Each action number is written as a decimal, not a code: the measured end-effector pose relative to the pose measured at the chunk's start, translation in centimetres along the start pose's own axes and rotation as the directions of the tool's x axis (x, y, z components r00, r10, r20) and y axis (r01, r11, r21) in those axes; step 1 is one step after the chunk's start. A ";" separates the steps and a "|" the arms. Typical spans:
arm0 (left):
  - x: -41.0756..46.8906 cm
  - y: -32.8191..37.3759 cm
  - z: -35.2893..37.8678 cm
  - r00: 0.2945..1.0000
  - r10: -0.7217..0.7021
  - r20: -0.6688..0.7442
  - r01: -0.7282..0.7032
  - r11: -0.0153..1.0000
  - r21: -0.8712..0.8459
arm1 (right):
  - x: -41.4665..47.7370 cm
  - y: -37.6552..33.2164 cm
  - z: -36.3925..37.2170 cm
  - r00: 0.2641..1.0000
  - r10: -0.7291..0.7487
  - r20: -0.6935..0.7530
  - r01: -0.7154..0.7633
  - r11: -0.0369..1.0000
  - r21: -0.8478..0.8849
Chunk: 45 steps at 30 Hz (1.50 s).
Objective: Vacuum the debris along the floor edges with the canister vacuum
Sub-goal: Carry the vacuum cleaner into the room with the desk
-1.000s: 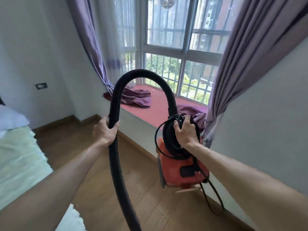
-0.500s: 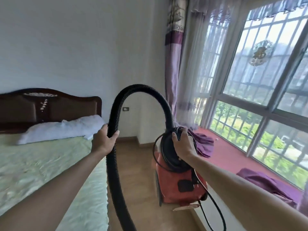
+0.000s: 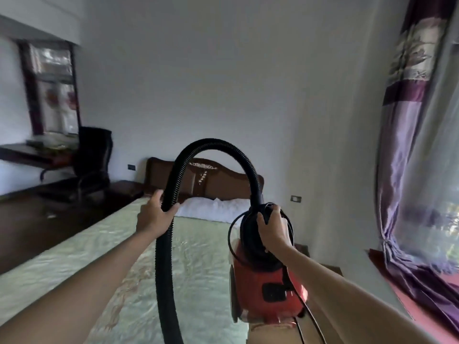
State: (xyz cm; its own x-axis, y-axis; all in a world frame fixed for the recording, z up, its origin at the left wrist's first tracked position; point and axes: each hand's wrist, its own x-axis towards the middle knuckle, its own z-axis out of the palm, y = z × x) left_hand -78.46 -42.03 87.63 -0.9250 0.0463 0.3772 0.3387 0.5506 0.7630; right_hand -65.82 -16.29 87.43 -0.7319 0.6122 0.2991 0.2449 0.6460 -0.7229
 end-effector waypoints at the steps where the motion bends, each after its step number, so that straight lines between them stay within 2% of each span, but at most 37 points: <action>1: 0.0 -0.9 -2.0 1.000 -0.021 -0.019 0.021 1.000 0.017 | -0.1 -1.3 1.3 0.999 -0.025 0.025 0.024 0.999 0.021; 6: 0.2 -5.4 -11.9 0.981 -0.083 -0.177 0.097 0.993 0.071 | -1.4 -8.6 8.0 0.975 -0.160 0.154 0.144 0.983 0.112; 11: 1.7 -15.8 -20.4 0.945 -0.141 -0.294 0.124 0.989 -0.076 | -4.7 -16.5 15.3 0.922 -0.284 0.262 0.242 0.954 0.179; 14: -1.6 -14.9 -25.9 0.905 -0.224 -0.362 0.196 0.974 -0.111 | -7.4 -21.3 19.5 0.880 -0.335 0.336 0.264 0.935 0.238; 17: -2.7 -16.7 -30.8 0.888 -0.202 -0.413 0.201 0.978 -0.047 | -10.2 -25.8 23.3 0.842 -0.373 0.389 0.278 0.919 0.279; 21: -3.3 -21.5 -37.5 0.857 -0.242 -0.454 0.312 0.946 0.084 | -14.4 -31.4 27.6 0.805 -0.407 0.431 0.270 0.899 0.344; 26: -3.7 -26.6 -45.1 0.827 -0.236 -0.510 0.346 0.929 0.132 | -18.6 -38.3 32.9 0.764 -0.439 0.473 0.275 0.884 0.377; 33: -4.1 -32.6 -53.3 0.784 -0.241 -0.572 0.406 0.896 0.179 | -21.1 -45.5 39.2 0.730 -0.498 0.468 0.330 0.856 0.397; 45: 0.4 -41.6 -61.0 0.678 -0.314 -0.665 0.544 0.823 0.165 | -21.2 -55.3 53.4 0.595 -0.603 0.531 0.396 0.795 0.460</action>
State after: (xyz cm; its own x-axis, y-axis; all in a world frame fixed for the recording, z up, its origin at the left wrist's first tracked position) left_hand -82.45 -115.77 88.07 -0.6187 -0.6959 0.3647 -0.2524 0.6156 0.7466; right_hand -97.80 -89.36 87.82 -0.9209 -0.2672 0.2839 -0.3874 0.5465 -0.7424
